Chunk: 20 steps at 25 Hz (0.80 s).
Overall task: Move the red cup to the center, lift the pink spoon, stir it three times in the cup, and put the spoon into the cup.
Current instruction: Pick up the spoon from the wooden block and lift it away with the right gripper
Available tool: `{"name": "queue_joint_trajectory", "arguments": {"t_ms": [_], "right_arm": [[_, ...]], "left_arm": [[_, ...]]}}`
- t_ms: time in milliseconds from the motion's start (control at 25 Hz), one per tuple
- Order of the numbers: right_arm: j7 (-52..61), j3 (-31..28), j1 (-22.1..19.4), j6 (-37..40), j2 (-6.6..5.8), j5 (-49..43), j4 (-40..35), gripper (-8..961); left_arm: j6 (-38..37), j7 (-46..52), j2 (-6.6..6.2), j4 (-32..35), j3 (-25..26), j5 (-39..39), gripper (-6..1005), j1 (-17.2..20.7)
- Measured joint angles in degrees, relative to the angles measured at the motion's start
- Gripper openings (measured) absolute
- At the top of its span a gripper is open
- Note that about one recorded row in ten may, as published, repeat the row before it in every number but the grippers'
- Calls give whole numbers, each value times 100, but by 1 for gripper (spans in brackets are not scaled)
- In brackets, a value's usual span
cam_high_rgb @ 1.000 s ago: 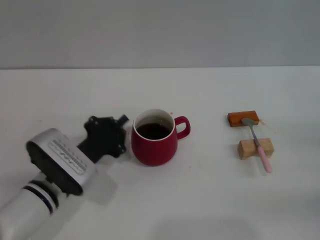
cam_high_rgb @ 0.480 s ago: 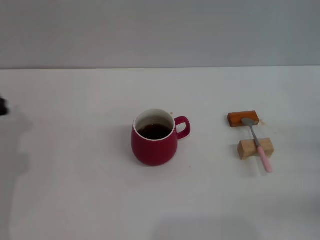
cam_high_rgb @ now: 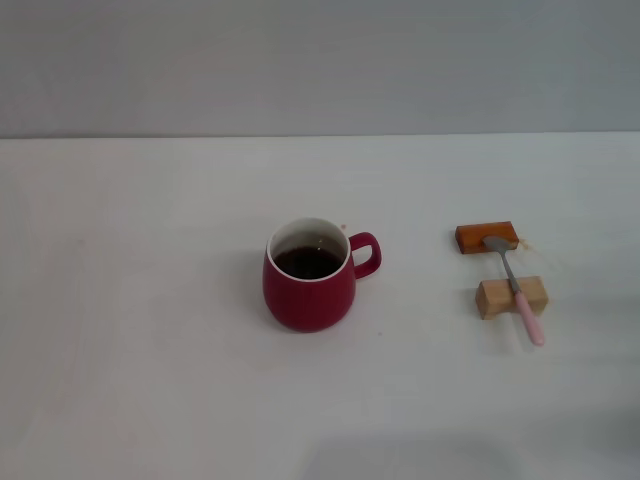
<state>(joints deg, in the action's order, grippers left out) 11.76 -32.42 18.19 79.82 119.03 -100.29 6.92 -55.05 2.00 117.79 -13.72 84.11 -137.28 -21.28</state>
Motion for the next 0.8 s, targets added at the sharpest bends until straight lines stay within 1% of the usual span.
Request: {"name": "queue_joint_trajectory", "arguments": {"t_ms": [80,120,160,200,240,360,400,440,520,560,600,640,680,720,800], "right_arm": [[-1,87,-65,37,2,0,104,780],[-6,253,-198,145,11,0,286,780],[-6,253,-198,145,11,0,286,780],[-13,394,-360,317,15,0,483,780],[-13,394,-360,317,15,0,483,780],[-14,591,-599,572,14,-2,762,780],[-27,786,-763,713,9,-3,938,780],[-27,786,-763,713,9,-3,938,780],[-343,1083,-980,787,14,-5,1284,780],[-343,1083,-980,787,14,-5,1284,780],[-823,1219,-1128,799,15,-6,1611,780],[-1136,1289,-1202,807,15,-6,1778,780],[-1136,1289,-1202,807,15,-6,1778,780],[-1432,1389,-1282,826,14,-7,1961,779],[-1870,1662,-1407,868,8,-7,2257,779]], "left_arm": [[9,8,0,15,65,0,302,-41],[25,10,1,22,74,-10,347,-59],[25,10,1,22,74,-10,392,-59],[44,12,2,23,77,-24,436,-72],[44,12,2,23,77,-24,469,-72],[92,12,3,28,85,-36,570,-119],[97,10,2,29,86,-37,603,-125],[99,8,2,29,86,-36,636,-127],[106,-3,1,31,89,-36,703,-137],[106,-3,1,31,89,-36,732,-137],[111,-20,0,33,90,-35,760,-138],[111,-20,0,33,90,-35,789,-138],[111,-20,0,33,90,-35,817,-138],[114,-33,-1,34,91,-36,846,-139],[117,-37,-2,45,93,-36,846,-140]]}}
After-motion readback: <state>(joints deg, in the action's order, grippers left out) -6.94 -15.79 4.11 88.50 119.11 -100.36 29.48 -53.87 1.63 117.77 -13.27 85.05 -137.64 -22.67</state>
